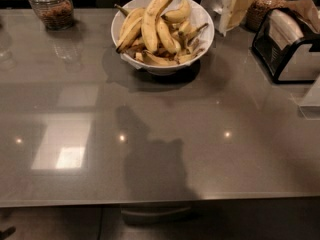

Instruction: Pick banana from white bowl

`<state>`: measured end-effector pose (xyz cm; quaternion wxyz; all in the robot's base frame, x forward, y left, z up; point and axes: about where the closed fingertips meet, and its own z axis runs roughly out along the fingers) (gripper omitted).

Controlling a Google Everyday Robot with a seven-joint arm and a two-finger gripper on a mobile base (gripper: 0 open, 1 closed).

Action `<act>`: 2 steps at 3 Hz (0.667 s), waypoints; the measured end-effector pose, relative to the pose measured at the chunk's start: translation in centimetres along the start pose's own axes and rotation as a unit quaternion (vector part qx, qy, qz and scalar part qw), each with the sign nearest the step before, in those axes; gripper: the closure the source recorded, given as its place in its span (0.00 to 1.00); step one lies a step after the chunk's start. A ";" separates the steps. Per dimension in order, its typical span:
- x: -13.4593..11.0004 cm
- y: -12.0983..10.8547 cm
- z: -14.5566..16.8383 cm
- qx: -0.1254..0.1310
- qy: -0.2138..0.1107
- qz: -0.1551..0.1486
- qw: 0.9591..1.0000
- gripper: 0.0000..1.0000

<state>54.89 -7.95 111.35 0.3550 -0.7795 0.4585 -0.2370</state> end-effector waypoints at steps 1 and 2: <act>-0.6 -1.6 0.7 0.028 0.012 -0.068 0.997 0.00; -1.5 -4.5 2.8 0.082 0.032 -0.185 0.979 0.00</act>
Offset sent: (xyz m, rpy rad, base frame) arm 0.0767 0.0703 0.0207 -0.4066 -0.5461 0.3682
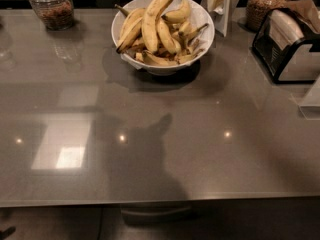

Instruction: Pick banana from white bowl

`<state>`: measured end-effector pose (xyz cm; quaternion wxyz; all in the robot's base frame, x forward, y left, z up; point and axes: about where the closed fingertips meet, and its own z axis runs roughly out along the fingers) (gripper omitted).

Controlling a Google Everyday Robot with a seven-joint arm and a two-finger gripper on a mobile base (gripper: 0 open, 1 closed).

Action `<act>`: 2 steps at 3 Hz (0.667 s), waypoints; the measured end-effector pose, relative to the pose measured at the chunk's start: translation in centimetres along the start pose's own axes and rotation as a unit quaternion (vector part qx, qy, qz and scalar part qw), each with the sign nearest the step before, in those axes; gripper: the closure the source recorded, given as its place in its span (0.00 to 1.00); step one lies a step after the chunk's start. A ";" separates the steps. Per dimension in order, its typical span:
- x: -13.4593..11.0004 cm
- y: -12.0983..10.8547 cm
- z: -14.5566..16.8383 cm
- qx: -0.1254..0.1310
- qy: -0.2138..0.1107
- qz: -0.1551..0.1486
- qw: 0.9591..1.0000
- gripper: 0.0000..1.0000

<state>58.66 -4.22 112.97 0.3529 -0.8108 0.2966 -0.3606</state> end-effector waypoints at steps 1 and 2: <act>0.1 -2.3 3.1 0.034 0.017 -0.104 0.994 0.00; 0.8 -3.8 5.9 0.039 0.027 -0.161 0.986 0.10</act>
Offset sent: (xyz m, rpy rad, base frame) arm 0.0983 0.0522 -0.0013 -0.3381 -0.2633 0.1984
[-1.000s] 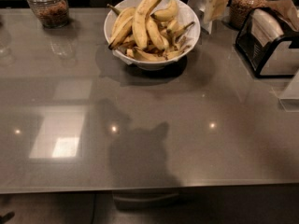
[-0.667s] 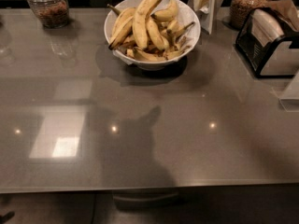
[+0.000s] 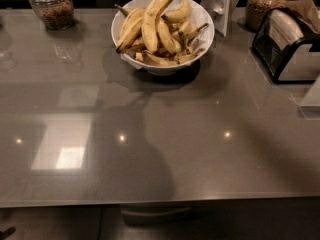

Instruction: Pick banana from white bowl

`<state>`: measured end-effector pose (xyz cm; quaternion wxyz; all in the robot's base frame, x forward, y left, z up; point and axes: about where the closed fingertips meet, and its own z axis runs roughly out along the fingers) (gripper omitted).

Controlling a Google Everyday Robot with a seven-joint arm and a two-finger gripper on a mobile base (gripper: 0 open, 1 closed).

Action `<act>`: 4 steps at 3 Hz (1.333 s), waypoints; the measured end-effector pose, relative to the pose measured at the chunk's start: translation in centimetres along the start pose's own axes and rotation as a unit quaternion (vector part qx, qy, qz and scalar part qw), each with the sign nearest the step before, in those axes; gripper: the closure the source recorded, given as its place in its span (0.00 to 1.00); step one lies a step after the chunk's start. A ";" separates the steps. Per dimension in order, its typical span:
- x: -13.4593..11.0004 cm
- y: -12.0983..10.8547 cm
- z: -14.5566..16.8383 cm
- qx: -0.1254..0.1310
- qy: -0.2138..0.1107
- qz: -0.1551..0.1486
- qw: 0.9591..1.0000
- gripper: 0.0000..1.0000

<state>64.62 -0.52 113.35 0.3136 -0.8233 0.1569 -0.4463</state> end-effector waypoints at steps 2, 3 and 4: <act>0.8 0.3 4.9 -0.045 -0.009 -0.041 0.998 0.28; 0.7 1.2 7.3 -0.074 -0.024 -0.044 0.996 0.30; 1.0 2.5 9.4 -0.097 -0.043 -0.026 0.994 0.32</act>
Offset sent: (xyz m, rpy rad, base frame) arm 0.0726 0.0155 -0.0354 -0.1839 0.0812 -0.0282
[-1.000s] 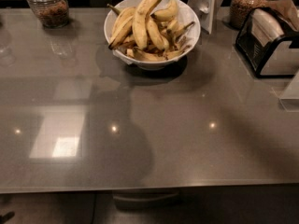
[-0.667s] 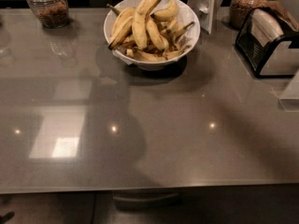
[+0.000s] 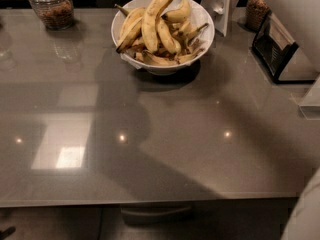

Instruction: Pick banana from white bowl

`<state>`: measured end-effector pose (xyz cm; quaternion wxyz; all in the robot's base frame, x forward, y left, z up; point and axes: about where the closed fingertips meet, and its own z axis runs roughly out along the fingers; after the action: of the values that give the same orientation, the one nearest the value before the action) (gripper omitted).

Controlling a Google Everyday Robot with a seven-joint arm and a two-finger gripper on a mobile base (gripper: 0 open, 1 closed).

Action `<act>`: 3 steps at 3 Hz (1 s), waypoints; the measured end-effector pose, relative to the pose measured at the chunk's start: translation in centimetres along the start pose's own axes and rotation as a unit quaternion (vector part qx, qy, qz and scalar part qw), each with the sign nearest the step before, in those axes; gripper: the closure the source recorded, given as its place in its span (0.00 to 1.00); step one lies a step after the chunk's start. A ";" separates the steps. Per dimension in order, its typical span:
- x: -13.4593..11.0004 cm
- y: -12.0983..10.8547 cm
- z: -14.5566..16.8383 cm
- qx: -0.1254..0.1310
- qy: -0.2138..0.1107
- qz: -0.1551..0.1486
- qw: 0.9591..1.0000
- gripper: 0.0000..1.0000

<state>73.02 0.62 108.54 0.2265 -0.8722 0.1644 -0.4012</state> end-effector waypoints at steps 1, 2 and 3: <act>0.3 0.9 1.9 -0.015 -0.021 0.021 0.999 0.35; 0.0 1.2 3.4 -0.027 -0.040 0.030 0.998 0.37; -0.6 1.6 4.8 -0.040 -0.057 0.032 0.997 0.36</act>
Offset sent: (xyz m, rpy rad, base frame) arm 0.0385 -0.0012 -0.0333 0.0286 0.1582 -0.0342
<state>76.20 0.80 104.50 0.2132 -0.8965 0.1948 -0.3361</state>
